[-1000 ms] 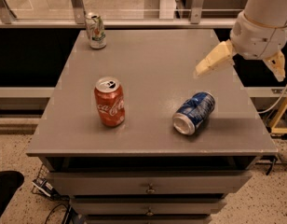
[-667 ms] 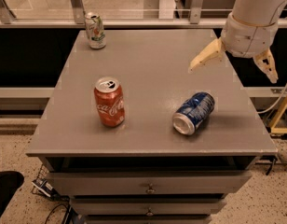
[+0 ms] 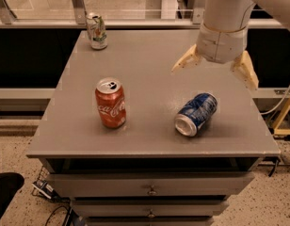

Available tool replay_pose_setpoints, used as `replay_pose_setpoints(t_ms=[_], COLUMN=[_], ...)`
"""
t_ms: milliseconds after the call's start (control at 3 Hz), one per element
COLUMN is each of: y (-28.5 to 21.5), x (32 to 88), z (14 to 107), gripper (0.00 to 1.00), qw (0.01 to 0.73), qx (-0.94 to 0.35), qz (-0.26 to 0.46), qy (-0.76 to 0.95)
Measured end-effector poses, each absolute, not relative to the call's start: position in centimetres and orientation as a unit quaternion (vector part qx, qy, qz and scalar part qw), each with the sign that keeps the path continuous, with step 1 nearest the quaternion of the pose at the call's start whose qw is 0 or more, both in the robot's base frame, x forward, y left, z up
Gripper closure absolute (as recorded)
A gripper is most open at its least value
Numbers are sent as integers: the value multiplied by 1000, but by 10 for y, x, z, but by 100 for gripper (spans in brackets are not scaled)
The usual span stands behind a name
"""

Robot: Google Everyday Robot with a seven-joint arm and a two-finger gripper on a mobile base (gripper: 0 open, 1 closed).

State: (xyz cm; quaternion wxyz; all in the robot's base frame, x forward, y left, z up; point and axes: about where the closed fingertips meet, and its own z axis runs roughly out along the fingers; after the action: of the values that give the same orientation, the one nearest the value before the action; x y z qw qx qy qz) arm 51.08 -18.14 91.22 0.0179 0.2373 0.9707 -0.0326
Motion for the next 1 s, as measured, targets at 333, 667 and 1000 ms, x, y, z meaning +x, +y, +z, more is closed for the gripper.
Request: replay_pose_setpoints(t_ms=[333, 667, 1000], y=[-179, -176, -175], x=[521, 528, 529], z=[911, 911, 906], gripper=[0, 0, 0], qw=[35, 46, 48], qx=[276, 272, 272], qz=[-20, -12, 1], qy=[960, 961, 961])
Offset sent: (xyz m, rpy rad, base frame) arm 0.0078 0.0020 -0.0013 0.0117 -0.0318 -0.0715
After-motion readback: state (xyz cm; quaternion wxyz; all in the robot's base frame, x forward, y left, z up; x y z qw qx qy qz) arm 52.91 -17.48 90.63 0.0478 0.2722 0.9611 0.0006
